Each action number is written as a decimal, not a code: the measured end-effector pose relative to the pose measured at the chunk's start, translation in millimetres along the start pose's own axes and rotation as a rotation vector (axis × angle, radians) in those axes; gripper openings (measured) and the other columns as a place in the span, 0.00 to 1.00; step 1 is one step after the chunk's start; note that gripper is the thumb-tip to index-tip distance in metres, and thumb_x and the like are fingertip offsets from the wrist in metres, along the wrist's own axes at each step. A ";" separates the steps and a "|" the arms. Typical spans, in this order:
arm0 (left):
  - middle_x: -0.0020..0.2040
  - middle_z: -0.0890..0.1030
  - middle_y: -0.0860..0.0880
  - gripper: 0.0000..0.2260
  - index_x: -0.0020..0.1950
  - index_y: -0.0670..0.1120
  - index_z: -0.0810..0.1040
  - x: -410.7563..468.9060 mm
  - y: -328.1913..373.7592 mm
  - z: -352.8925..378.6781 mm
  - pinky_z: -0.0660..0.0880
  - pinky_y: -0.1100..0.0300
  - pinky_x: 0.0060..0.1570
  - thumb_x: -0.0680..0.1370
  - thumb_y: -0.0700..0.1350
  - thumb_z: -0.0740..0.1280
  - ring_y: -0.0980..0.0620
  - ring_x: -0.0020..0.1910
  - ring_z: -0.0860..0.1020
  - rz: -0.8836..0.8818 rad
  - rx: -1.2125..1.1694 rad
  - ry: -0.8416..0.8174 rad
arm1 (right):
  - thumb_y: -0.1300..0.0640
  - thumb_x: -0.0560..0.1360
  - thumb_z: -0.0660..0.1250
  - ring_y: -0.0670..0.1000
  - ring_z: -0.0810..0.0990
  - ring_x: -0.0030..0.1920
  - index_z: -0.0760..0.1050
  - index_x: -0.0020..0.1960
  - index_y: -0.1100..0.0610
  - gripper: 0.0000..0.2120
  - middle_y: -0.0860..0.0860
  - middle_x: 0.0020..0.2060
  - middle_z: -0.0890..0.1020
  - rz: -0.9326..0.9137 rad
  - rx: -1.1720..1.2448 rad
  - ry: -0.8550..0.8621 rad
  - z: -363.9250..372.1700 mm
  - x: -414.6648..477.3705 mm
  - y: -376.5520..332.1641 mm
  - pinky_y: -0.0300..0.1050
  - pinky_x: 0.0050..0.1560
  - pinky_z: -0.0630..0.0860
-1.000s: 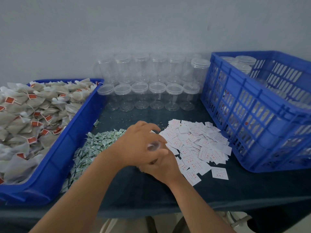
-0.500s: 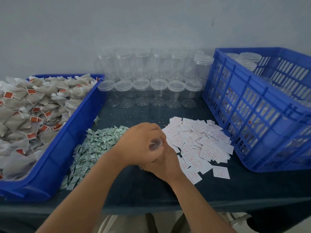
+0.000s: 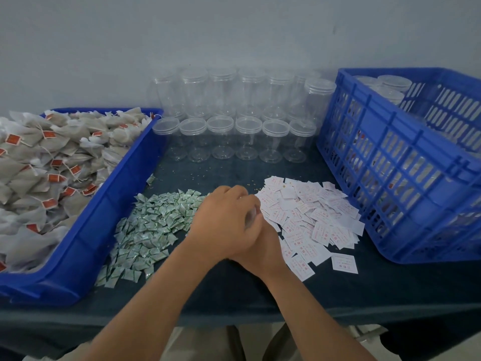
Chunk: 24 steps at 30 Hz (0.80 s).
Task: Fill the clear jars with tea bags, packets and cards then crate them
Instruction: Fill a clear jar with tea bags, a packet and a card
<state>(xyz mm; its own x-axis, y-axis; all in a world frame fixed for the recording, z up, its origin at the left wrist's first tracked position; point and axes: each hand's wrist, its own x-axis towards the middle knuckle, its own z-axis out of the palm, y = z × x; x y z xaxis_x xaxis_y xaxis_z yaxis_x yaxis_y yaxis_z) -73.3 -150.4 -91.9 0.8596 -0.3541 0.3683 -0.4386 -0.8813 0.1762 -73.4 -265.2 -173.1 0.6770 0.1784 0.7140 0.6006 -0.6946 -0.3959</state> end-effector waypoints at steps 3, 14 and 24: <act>0.53 0.83 0.58 0.09 0.51 0.56 0.86 2.8 -15.6 -9.7 0.77 0.55 0.54 0.75 0.52 0.68 0.54 0.52 0.79 0.182 -0.181 -0.043 | 0.39 0.67 0.74 0.28 0.76 0.53 0.75 0.61 0.47 0.26 0.28 0.49 0.79 0.298 0.270 -0.166 -1.2 -6.4 1.8 0.18 0.52 0.67; 0.67 0.73 0.69 0.42 0.74 0.69 0.67 -18.9 -51.3 -16.8 0.73 0.60 0.63 0.63 0.67 0.80 0.64 0.68 0.73 -0.067 -0.475 -0.058 | 0.38 0.66 0.84 0.42 0.85 0.60 0.72 0.70 0.38 0.37 0.36 0.60 0.84 0.489 0.578 -0.270 -6.7 -4.1 -6.4 0.49 0.57 0.84; 0.65 0.75 0.67 0.51 0.78 0.68 0.60 -32.7 -25.2 11.9 0.74 0.62 0.61 0.61 0.66 0.82 0.61 0.66 0.76 -0.270 -0.752 0.149 | 0.48 0.66 0.82 0.46 0.84 0.62 0.74 0.71 0.43 0.36 0.41 0.62 0.84 0.424 0.483 -0.276 -6.9 -4.9 -1.2 0.56 0.58 0.83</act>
<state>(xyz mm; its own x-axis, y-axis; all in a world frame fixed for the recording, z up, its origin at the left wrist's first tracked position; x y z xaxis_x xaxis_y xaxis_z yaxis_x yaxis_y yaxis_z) -87.2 -120.4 -119.3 0.9401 -0.0671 0.3342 -0.3257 -0.4659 0.8227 -80.3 -270.1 -172.1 0.9398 0.1752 0.2934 0.3389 -0.3670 -0.8663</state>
